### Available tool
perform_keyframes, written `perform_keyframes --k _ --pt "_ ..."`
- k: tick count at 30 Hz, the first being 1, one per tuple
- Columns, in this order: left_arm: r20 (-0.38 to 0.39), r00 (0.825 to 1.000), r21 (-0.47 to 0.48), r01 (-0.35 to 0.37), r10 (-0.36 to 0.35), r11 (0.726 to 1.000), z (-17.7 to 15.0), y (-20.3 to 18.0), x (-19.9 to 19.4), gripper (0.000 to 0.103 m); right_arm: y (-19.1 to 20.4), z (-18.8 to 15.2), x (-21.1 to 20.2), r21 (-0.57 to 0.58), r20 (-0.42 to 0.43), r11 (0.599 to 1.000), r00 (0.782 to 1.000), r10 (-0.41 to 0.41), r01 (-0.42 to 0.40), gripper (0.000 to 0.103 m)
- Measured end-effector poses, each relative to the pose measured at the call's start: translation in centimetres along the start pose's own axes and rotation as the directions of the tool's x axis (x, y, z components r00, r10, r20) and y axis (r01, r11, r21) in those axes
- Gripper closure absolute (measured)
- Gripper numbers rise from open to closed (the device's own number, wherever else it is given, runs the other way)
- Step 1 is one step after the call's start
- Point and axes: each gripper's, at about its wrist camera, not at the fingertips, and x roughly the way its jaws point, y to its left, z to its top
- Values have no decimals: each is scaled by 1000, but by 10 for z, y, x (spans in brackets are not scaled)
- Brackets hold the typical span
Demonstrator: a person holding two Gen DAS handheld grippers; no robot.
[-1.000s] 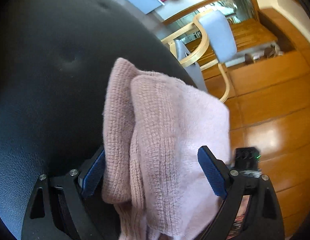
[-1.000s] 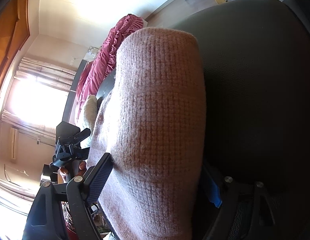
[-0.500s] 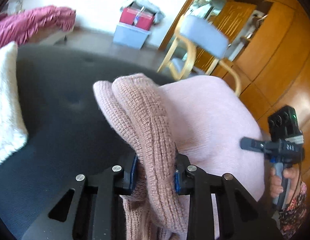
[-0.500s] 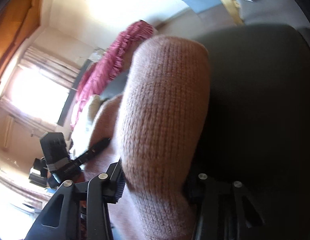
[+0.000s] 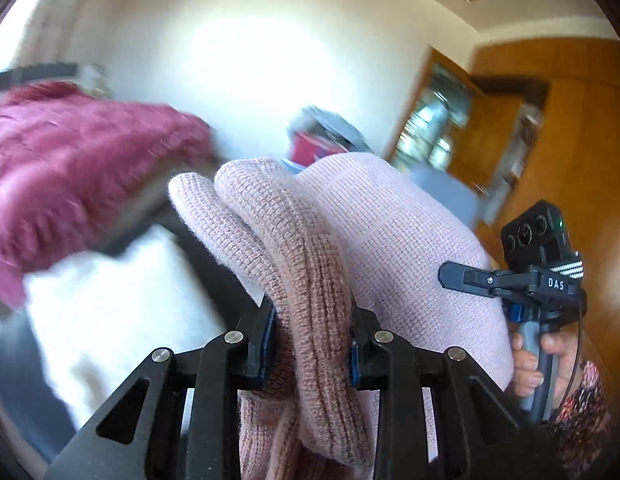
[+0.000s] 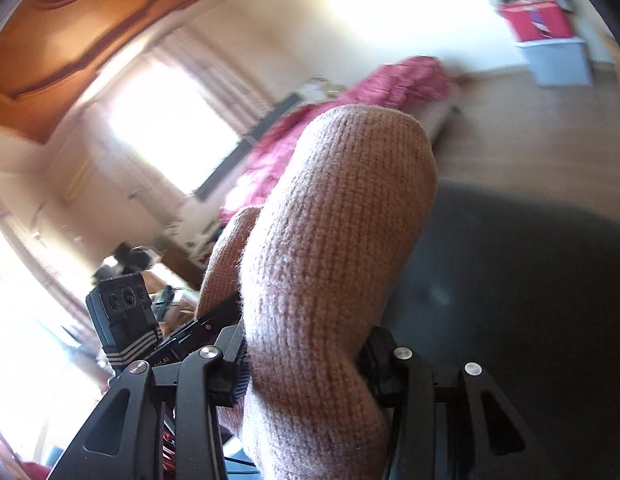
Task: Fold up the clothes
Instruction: 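Carry the pink sweater over the white sweater and lower it with both grippers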
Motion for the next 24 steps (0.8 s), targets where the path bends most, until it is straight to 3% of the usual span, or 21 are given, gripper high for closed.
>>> perform_keyframes --k 2,5,7,10,11,13,15,18,22,24 --pt "41 996 -41 -83 85 996 17 36 -8 74 11 35 35 -25 0 997 998 71 -71 59" --pt "24 978 -112 -204 208 972 23 103 -5 73 33 59 140 6 -10 988 988 153 -153 59" --pt "-63 961 -184 -275 268 944 10 150 15 73 21 65 186 45 -40 984 984 175 -173 59" --pt "-221 923 -290 -372 316 882 -29 217 46 73 -18 58 262 123 -108 984 984 142 -129 58" --pt "-227 920 -315 -379 319 870 -43 234 48 68 -33 52 276 151 -106 980 983 150 -133 55" --pt "-156 953 -390 -300 259 871 -65 260 46 54 -62 41 303 205 -103 968 981 166 -143 50" --pt "-117 968 -425 -252 224 869 -67 265 49 48 -92 29 331 258 -98 954 978 182 -151 49" --pt "-88 961 -422 -274 262 864 -63 258 56 36 -100 26 338 212 -86 962 977 194 -173 49" --pt "-53 957 -499 -273 285 822 -66 262 47 36 -103 27 334 226 -83 959 978 194 -171 47" --pt "-31 932 -503 -327 361 800 -72 253 21 36 -99 22 324 196 -98 971 982 158 -137 44"
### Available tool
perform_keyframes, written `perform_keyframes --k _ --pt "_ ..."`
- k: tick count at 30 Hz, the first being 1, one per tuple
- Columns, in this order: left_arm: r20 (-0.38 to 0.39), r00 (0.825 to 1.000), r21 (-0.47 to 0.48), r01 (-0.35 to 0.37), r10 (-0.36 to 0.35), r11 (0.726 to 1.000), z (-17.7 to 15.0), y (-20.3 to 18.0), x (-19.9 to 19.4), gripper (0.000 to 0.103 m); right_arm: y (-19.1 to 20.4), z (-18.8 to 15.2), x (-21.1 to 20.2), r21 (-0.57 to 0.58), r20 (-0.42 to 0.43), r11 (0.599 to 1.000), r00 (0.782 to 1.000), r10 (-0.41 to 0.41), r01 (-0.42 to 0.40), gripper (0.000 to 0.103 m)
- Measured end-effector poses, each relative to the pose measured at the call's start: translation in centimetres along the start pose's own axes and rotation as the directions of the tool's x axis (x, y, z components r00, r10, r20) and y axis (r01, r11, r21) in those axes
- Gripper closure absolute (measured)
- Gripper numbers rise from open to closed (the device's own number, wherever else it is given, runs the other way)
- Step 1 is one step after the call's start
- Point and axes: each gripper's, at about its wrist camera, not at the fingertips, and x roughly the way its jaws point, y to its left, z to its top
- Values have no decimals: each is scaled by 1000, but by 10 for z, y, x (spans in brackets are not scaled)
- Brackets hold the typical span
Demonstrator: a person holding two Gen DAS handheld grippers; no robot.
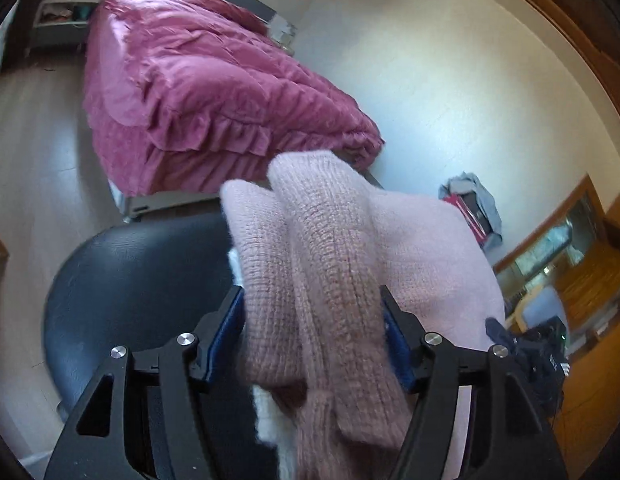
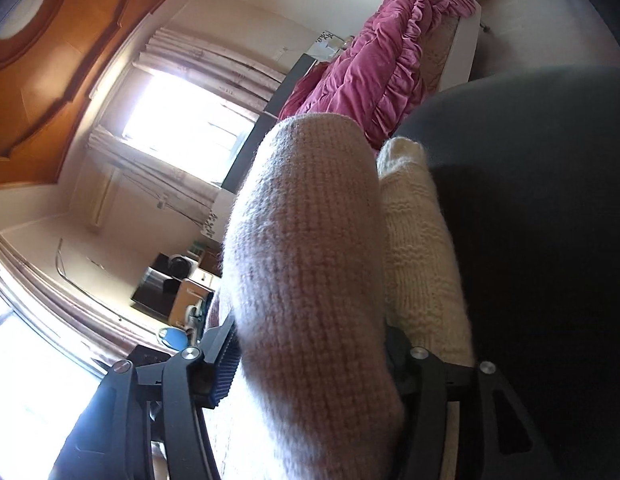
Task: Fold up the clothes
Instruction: 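Carry the pink sweater over the white sweater and lower it with both grippers, then open both grippers and withdraw from the stacked sweaters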
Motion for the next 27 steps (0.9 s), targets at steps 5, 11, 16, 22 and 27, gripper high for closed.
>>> perform_keyframes --k 5,11,16,22,27 --pt "230 956 150 -222 184 963 -28 -38 -48 36 16 -8 -40 -105 51 957 962 -267 271 17" --pt "312 894 321 -418 322 850 -102 -94 -62 33 59 -76 -99 -281 212 840 883 -418 465 17" --pt "285 879 266 -455 382 850 -142 -103 -63 33 112 -148 -131 -452 357 696 828 -431 558 17" --pt "306 820 113 -535 483 837 -160 -90 -74 33 143 -192 -125 -565 492 536 778 -391 627 17" --pt "283 792 86 -582 541 808 -162 -86 -68 33 138 -197 -104 -591 434 551 808 -398 589 17"
